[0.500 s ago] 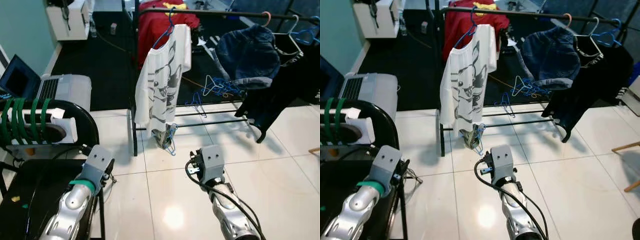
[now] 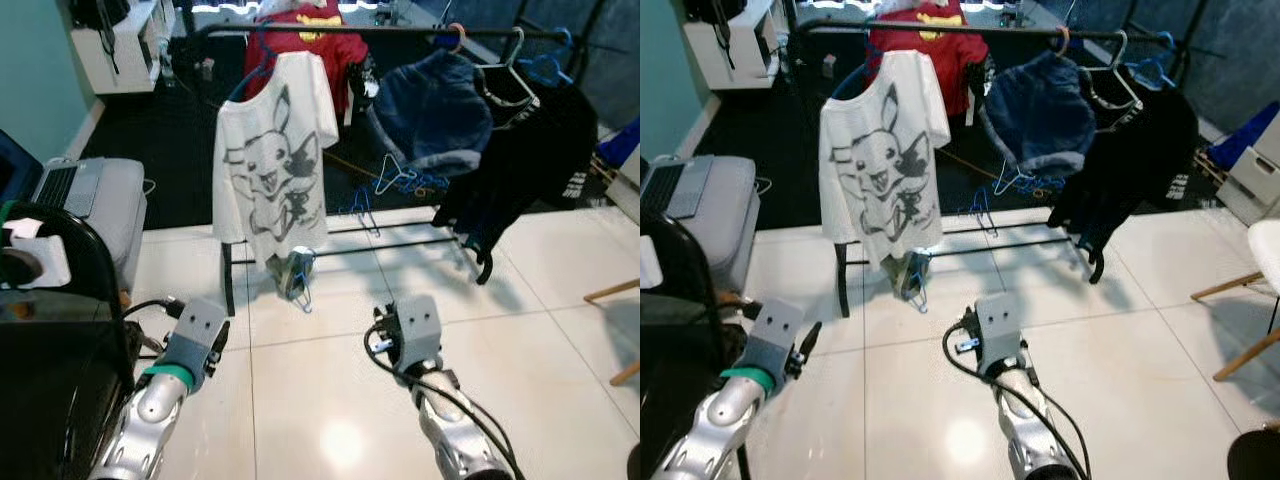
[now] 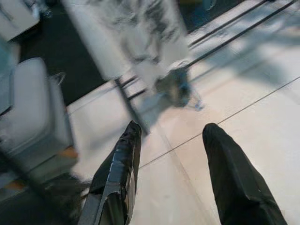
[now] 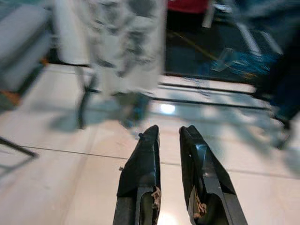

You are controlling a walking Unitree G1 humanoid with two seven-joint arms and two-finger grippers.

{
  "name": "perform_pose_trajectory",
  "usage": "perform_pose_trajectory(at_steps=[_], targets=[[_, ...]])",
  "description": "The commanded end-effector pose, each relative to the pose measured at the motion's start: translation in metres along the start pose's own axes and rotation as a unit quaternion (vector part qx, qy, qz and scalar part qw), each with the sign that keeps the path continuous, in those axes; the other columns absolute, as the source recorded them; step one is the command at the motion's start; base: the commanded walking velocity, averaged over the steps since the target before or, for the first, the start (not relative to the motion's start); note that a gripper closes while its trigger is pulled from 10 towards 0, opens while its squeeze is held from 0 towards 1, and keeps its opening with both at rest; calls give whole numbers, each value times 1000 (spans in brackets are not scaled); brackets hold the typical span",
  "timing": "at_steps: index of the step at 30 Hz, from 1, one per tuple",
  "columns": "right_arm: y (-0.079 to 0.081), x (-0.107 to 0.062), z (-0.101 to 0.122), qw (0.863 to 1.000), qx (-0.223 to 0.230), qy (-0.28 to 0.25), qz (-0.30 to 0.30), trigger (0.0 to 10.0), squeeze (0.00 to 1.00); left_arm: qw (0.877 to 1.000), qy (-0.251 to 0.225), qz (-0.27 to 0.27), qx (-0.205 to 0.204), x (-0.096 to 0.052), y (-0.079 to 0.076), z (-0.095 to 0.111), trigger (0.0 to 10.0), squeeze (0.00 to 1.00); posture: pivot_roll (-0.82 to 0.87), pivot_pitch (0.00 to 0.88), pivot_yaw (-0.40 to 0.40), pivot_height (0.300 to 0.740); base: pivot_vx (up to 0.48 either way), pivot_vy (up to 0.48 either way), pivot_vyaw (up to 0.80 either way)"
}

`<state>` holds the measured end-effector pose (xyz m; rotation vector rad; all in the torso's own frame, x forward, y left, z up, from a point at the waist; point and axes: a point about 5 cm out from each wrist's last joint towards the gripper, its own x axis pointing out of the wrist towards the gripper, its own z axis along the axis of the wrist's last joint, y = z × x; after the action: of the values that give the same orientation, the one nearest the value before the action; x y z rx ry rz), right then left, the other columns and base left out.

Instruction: Hang hanger

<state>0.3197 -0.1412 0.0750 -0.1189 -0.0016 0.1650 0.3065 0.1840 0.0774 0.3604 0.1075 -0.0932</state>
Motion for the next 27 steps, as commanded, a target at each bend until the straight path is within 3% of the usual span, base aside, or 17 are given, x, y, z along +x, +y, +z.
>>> perform_pose_trajectory(at_steps=[1, 16, 25, 27], targets=[[1, -2, -2, 1000, 1, 1, -1, 10000, 0, 1000, 3, 3, 8, -1, 3, -3, 10000, 0, -61, 85, 41, 740, 0, -386, 0], [2, -3, -3, 1000, 8, -4, 2, 10000, 0, 1000, -5, 5, 7, 1, 3, -4, 10000, 0, -64, 93, 39, 740, 0, -322, 0], [4, -3, -1, 1000, 2, -12, 10, 10000, 0, 999, -6, 20, 29, 4, 0, -3, 10000, 0, -67, 95, 36, 740, 0, 0, 0], [5, -3, -1, 1000, -19, -15, 14, 10000, 0, 999, -12, 21, 22, 6, 1, -2, 10000, 0, -75, 96, 39, 740, 375, 0, 0]])
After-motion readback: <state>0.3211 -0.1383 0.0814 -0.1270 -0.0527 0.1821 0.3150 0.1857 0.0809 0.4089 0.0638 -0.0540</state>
